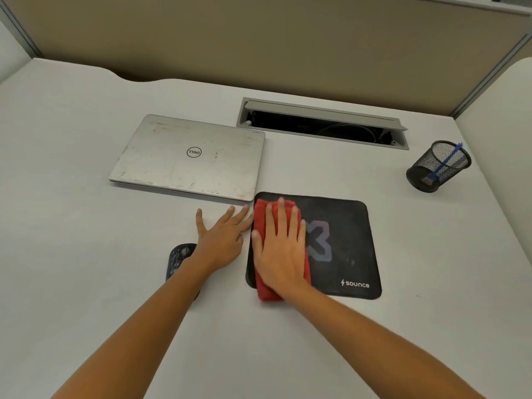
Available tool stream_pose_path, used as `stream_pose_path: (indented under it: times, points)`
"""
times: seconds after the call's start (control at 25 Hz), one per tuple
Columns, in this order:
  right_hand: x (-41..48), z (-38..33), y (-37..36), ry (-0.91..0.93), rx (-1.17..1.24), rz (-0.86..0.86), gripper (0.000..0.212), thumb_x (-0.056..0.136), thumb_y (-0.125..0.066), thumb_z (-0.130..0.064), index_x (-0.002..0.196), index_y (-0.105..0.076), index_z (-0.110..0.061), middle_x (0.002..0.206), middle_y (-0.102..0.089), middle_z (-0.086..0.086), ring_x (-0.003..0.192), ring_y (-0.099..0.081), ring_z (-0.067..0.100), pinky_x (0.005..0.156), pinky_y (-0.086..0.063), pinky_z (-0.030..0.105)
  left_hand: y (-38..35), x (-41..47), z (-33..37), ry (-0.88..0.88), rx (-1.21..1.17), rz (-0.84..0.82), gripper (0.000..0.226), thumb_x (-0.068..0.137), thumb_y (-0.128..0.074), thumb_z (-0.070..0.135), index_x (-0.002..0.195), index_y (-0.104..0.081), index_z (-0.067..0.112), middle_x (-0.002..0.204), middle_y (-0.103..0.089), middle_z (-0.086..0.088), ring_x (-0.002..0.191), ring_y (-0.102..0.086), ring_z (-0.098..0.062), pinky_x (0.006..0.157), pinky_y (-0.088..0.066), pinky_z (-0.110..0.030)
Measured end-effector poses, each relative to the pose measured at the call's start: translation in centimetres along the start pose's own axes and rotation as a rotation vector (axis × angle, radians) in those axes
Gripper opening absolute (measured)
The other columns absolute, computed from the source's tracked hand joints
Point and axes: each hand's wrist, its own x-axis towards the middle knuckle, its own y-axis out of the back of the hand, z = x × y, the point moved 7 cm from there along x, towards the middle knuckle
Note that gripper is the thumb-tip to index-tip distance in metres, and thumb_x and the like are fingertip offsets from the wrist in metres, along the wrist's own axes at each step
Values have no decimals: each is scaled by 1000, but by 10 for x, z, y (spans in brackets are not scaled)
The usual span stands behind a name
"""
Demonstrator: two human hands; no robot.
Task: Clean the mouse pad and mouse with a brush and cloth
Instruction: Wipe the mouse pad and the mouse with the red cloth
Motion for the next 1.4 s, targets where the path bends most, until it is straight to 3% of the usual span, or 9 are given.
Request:
stream_pose_path:
  times: [0.2, 0.36, 0.56, 0.72, 1.16, 1.4]
  points:
    - [-45, -4, -6, 83, -36, -33, 60, 99, -24, -41, 151, -15, -14, 160, -8, 10, 147, -7, 33, 117, -17, 53, -4, 2, 2, 2, -1, -17, 53, 103, -16, 30, 150, 5, 44, 161, 8, 17, 149, 8, -11, 105, 18, -68]
    - [24, -2, -9, -138, -26, -31, 60, 99, -25, -37, 151, -11, -11, 160, -1, 13, 146, -2, 37, 118, -9, 54, -7, 3, 0, 10, -14, 4, 57, 102, -21, 24, 150, 4, 45, 161, 7, 18, 149, 8, -10, 104, 17, -69]
    - [102, 9, -7, -379, 25, -45, 63, 99, -30, -38, 151, -9, -10, 159, 2, 16, 145, -1, 41, 116, -7, 56, -7, 3, 3, 8, 24, -16, 53, 103, -17, 30, 151, 4, 42, 161, 8, 15, 149, 8, -12, 103, 18, -70]
    - [79, -3, -8, -157, -44, -33, 64, 98, -26, -41, 152, -5, -13, 160, 5, 14, 145, 3, 40, 117, -5, 56, -2, 2, 2, -10, 50, -10, 53, 104, -15, 31, 151, 6, 41, 161, 6, 15, 149, 6, -12, 103, 17, -70]
    - [-85, 12, 3, 338, -67, -156, 54, 101, -23, -41, 151, -17, -21, 159, -17, -2, 148, -9, 20, 118, -21, 44, -6, 1, 1, -29, 90, 38, 55, 103, -18, 27, 151, 7, 41, 161, 6, 16, 149, 5, -11, 104, 14, -70]
    - [-73, 19, 7, 436, -46, -167, 55, 102, -21, -41, 152, -14, -22, 160, -13, -4, 148, -5, 17, 120, -16, 42, -6, 5, 3, -3, 20, -30, 53, 104, -18, 30, 151, 3, 41, 161, 7, 17, 149, 5, -12, 103, 13, -72]
